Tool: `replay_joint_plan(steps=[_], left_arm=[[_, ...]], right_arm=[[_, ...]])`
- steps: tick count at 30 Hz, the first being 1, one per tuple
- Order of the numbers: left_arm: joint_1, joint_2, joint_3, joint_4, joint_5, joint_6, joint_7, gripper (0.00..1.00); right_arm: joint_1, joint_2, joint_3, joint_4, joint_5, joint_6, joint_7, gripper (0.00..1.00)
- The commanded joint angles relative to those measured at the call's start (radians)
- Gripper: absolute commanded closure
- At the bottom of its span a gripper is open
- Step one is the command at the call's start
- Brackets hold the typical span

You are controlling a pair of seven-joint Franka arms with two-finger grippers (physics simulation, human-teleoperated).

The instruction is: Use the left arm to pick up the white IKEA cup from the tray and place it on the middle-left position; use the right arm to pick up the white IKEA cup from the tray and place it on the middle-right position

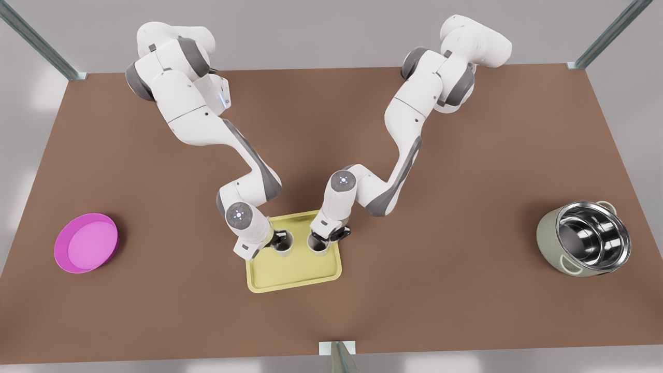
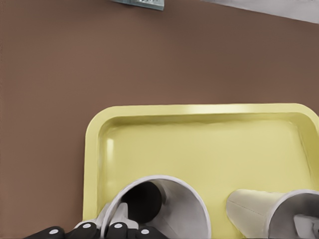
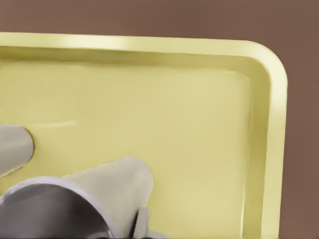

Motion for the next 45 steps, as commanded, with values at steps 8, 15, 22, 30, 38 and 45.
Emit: replay_joint_plan(steps=[8, 15, 22, 30, 38, 45], left_arm=[[0.214, -0.154, -0.011, -0.001, -0.11, -0.319, 0.222, 0.86], [0.383, -0.12, -0.006, -0.013, -0.097, -0.299, 0.591, 0.86], [0.43, -0.054, 0.006, -0.022, -0.101, -0.183, 0.644, 0.86], [0.427, -0.059, 0.006, -0.022, -0.089, -0.181, 0.643, 0.0], [0.406, -0.428, 0.0, -0.019, -0.12, -0.865, 0.804, 0.0], [0.432, -0.575, 0.003, -0.039, -0.164, -0.87, 0.801, 0.0]], right_arm=[[-0.041, -0.058, -0.006, 0.0, -0.001, -0.015, 0.02, 0.77], [-0.236, -0.144, -0.004, -0.077, 0.002, -0.097, -0.213, 0.78], [-0.339, -0.136, 0.0, -0.186, 0.003, -0.004, -0.325, 0.62], [-0.339, -0.152, -0.006, -0.144, -0.001, -0.011, -0.313, 0.0], [-0.339, -0.386, -0.02, 0.161, -0.067, -0.596, -0.307, 0.0], [-0.374, -0.578, -0.009, 0.011, -0.021, -0.669, -0.313, 0.01]])
